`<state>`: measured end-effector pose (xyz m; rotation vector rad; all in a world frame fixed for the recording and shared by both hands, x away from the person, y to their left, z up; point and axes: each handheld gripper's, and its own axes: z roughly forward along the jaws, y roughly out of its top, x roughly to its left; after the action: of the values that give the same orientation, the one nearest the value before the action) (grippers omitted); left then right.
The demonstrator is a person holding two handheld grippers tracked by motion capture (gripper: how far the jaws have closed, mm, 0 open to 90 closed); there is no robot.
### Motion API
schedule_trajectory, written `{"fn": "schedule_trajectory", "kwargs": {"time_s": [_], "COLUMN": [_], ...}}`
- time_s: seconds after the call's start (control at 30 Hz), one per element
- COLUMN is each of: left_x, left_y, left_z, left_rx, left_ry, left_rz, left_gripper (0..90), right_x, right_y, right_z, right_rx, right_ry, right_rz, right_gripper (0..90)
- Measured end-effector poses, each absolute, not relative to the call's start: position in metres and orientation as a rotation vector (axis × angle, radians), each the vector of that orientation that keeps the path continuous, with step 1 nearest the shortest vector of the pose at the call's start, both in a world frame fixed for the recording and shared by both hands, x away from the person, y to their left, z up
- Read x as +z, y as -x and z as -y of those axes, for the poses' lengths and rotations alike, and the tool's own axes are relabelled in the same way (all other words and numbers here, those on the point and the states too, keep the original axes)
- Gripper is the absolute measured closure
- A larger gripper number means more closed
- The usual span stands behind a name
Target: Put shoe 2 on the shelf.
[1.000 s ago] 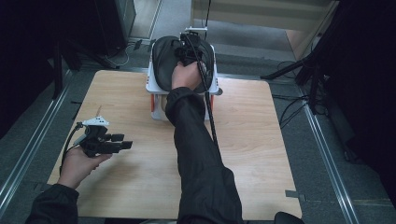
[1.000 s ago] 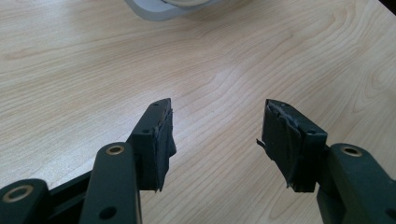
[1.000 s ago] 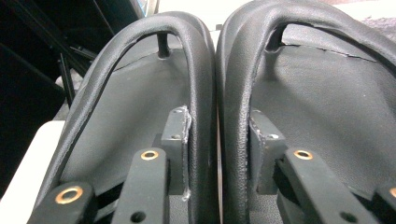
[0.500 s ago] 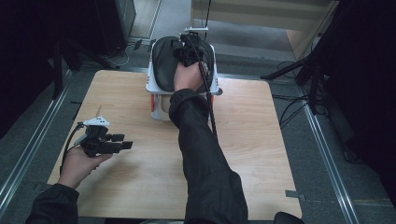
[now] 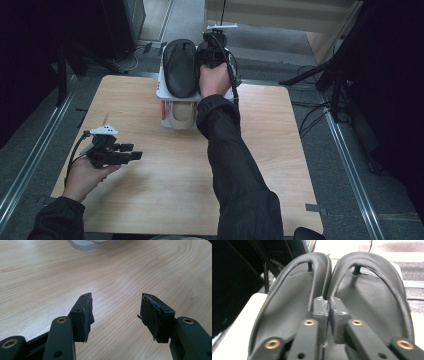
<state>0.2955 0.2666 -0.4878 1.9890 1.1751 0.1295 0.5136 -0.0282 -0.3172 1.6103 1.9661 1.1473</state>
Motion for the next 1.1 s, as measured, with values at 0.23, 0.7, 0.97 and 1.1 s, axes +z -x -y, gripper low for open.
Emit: {"fn": "schedule_trajectory", "kwargs": {"time_s": [0.23, 0.7, 0.97, 1.1], "left_x": [-0.489, -0.488, -0.491, -0.491], "left_y": [-0.297, -0.3, -0.302, -0.303], "left_z": [-0.266, -0.263, -0.258, -0.259], "left_rx": [0.13, 0.133, 0.125, 0.116], "left_ry": [-1.986, -1.998, -2.012, -2.003], "left_rz": [-1.181, -1.174, -1.164, -1.172], "left_gripper": [43.9, 44.0, 43.9, 43.9], "right_x": [-0.325, -0.347, -0.347, -0.346], "right_y": [-0.509, -0.503, -0.496, -0.488], "right_z": [0.042, 0.043, 0.047, 0.049], "right_rx": [1.137, 1.158, 1.202, 1.212], "right_ry": [-1.585, -1.578, -1.553, -1.513], "right_rz": [-2.022, -2.083, -2.096, -2.118], "right_gripper": [90.0, 90.0, 90.0, 90.0]}}
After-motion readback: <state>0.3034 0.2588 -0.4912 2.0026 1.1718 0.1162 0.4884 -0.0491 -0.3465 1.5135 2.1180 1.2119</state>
